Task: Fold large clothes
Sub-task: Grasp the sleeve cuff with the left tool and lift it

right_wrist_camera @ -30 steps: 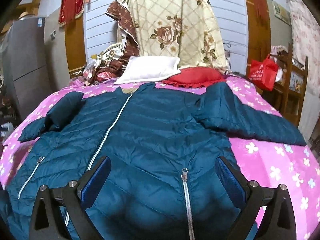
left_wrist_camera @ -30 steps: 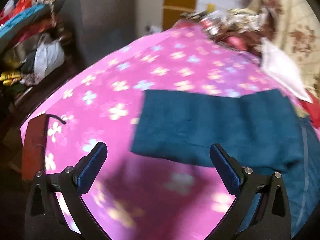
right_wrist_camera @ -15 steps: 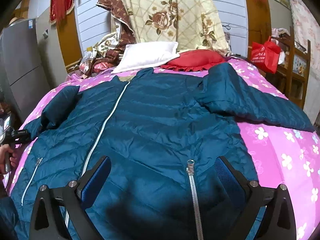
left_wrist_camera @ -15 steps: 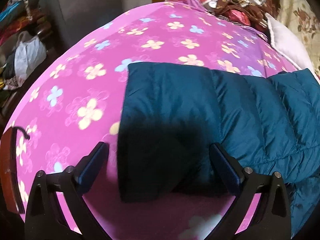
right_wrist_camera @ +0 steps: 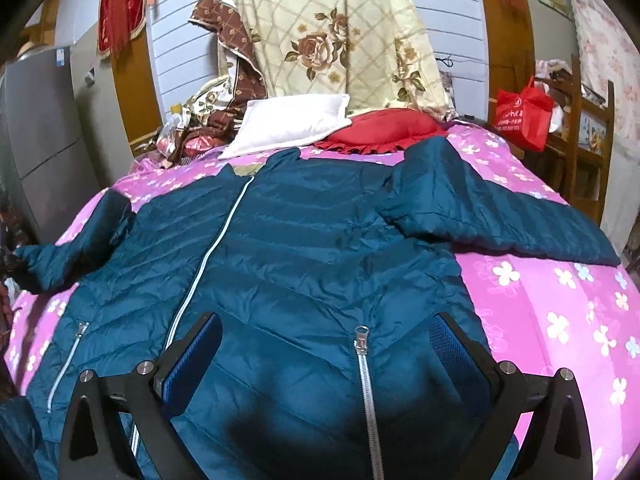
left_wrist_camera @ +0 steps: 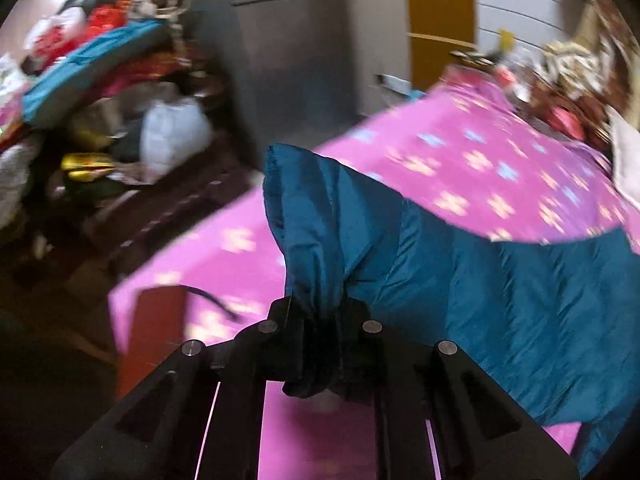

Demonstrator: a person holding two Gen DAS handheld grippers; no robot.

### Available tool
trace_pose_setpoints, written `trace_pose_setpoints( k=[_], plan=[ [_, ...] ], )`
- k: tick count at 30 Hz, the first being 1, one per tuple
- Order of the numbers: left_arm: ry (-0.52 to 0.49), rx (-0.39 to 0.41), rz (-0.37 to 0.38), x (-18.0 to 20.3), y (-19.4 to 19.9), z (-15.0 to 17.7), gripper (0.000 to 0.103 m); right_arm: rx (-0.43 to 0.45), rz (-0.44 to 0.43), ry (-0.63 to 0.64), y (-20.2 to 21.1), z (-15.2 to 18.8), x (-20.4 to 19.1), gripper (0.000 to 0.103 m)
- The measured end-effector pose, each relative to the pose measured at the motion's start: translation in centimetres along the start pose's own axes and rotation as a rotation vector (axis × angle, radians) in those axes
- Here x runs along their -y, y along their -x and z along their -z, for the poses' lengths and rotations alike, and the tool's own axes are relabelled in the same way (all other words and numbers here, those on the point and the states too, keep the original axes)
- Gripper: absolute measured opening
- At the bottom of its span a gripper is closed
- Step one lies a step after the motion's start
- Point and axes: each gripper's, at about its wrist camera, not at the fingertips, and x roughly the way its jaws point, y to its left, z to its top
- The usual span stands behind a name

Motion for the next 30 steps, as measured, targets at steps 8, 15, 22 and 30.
trace_pose_setpoints(
  k=[8,15,22,30],
  plan=[
    [-0.034,0.075,0.121,2.7,6.3,-1.0,0.009,-0.024,0.048,0.074,1.4,0.6,1.1,0.103],
    [-0.152,0.142,0.532,16.6,16.7,-0.9,0.009,-0.148,0.122,0.044,0.2,1.9,3.7,0.103],
    [-0.313,0.111,0.825,31.5,25.5,3.2,0.009,-0.267,0.172,0.076,-1.9,3.4,4.5,0.103],
    [-0.488,0.041,1.061,44.6,30.6,11.1,0.009,-0.330,0.203,0.123,-3.0,4.3,4.8,0.103]
  ],
)
